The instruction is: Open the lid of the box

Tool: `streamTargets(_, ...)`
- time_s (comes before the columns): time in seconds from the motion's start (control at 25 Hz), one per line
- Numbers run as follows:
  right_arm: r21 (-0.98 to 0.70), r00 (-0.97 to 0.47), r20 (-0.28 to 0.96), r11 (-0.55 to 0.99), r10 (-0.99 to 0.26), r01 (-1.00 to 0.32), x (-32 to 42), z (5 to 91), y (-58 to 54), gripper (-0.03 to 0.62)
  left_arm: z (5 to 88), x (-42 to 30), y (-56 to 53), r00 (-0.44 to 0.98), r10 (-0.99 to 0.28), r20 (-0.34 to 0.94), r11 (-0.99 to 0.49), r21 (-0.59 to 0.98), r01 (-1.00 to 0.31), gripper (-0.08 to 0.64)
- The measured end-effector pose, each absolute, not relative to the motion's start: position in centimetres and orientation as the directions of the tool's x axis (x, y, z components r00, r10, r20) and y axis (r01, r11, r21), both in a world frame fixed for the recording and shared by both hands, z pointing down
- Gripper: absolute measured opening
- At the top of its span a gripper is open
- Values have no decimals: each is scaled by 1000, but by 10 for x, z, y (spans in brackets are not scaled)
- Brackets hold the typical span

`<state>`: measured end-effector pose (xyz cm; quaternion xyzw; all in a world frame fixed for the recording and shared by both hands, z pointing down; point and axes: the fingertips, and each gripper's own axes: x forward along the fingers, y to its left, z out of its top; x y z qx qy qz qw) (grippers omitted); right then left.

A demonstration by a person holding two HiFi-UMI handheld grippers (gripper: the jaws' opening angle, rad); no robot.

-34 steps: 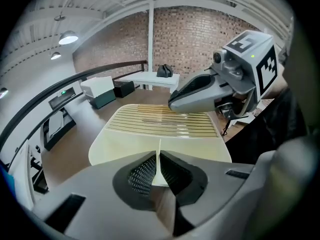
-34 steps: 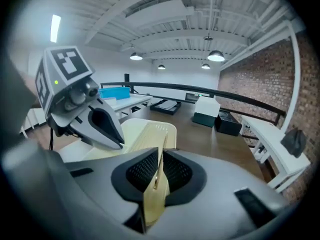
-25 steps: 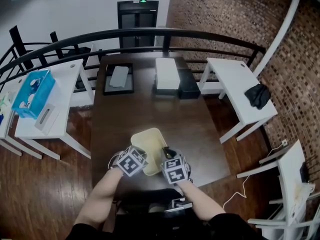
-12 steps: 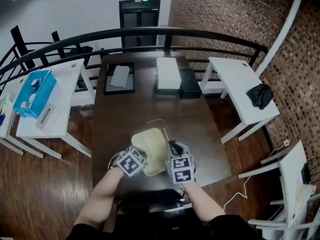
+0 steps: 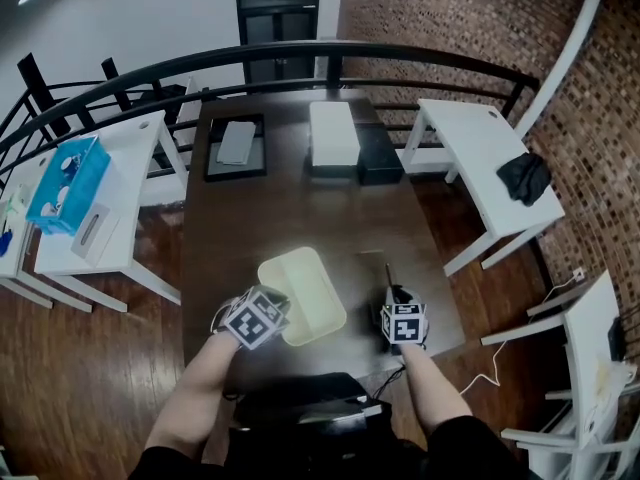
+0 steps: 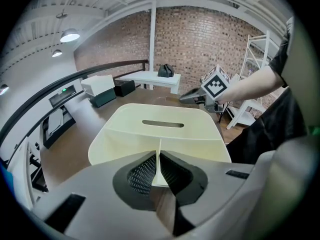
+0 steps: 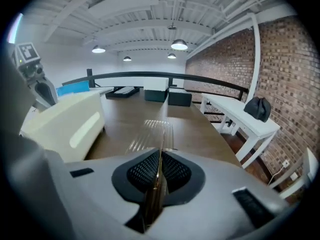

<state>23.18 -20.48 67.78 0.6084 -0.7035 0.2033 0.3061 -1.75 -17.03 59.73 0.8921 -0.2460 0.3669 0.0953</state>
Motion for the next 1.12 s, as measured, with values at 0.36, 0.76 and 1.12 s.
streamTargets(0.36, 79, -26, 702, 114, -712, -990, 243, 726, -189, 15, 597, -18, -169, 607, -374, 702, -855, -6, -519, 17)
streamTargets(0.76, -70, -86, 517, 58, -852, -996, 244, 648, -197, 43, 572, -25, -173, 702, -429, 568, -817, 89, -570, 25)
streamTargets(1.12, -82, -97, 282, 77, -954, -994, 252, 522, -178, 2, 443, -97, -170, 712, -702, 25, -696, 190, -693, 25)
